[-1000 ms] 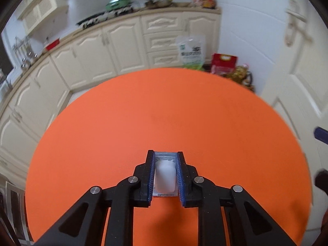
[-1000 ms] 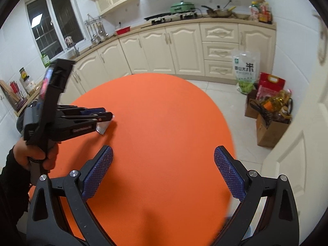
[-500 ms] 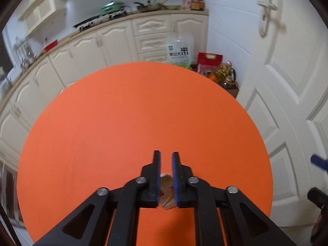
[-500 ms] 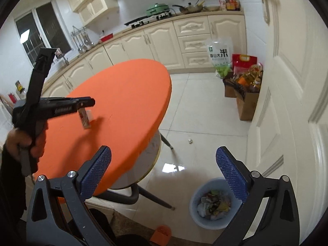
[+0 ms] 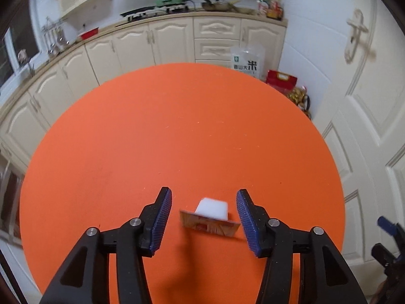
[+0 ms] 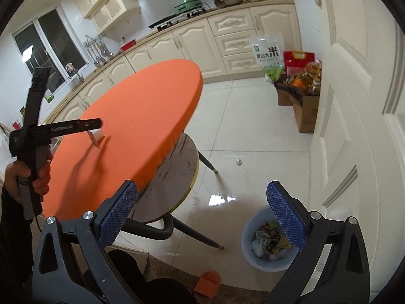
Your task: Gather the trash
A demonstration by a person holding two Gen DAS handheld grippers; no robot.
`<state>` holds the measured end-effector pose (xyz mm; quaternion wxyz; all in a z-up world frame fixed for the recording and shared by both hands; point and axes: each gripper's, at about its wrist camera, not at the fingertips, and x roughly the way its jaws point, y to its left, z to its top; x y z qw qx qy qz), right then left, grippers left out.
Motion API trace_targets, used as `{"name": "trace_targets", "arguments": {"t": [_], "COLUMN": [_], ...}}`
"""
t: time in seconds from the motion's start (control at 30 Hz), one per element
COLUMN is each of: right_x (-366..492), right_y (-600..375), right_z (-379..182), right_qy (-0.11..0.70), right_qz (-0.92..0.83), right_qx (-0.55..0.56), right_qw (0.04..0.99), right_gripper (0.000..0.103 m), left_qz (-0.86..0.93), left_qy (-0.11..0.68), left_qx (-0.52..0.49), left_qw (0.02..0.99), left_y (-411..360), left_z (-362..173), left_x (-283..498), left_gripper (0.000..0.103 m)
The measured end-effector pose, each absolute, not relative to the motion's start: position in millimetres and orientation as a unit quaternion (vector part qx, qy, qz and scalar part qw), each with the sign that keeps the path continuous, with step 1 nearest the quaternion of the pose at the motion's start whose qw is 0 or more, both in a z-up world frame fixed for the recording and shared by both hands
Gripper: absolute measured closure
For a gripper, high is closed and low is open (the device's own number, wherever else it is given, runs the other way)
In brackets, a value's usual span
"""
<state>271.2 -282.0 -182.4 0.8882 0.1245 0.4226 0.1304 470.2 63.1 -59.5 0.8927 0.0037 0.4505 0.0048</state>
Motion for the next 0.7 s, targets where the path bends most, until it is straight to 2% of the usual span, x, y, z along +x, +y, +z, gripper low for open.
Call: {"name": "trace_targets", "arguments": {"t": [0.13, 0.3, 0.5, 0.53, 0.6, 0.7], "right_x": [268, 263, 258, 258, 257, 256], "right_y": [-287, -287, -291, -291, -293, -297], "right_z": [-186, -190, -194, -196, -199, -205], "right_qy": [0.423, 0.429, 0.431, 0.433, 0.435, 0.439], "right_qz": [0.127, 0.127, 0.124, 0.123, 0.121, 0.112], "right_qx": [0.130, 0.132, 0.138, 0.138, 0.139, 0.141], "right_qw": [0.888, 0.885, 0.883, 0.882, 0.881, 0.880], "right_gripper": [0.001, 0.001, 0.001, 0.001, 0.001, 0.001], "left_qz": [0.020, -0.025, -0.019, -0.019, -0.023, -0.046], "left_qy": [0.452, 0.452, 0.455, 0.448, 0.444, 0.438], "left_qx": [-0.031, -0.014, -0.015, -0.007, -0.002, -0.006], "left_qw": [0.891, 0.891, 0.890, 0.894, 0.896, 0.898], "left_y": [61, 41, 46, 43, 43, 41], "left_z": [-63, -71, -85, -84, -85, -93], "left_x": [460, 460, 473, 474, 472, 459], "left_gripper": [0.048, 0.045, 0.046, 0.048, 0.065, 0.077]}}
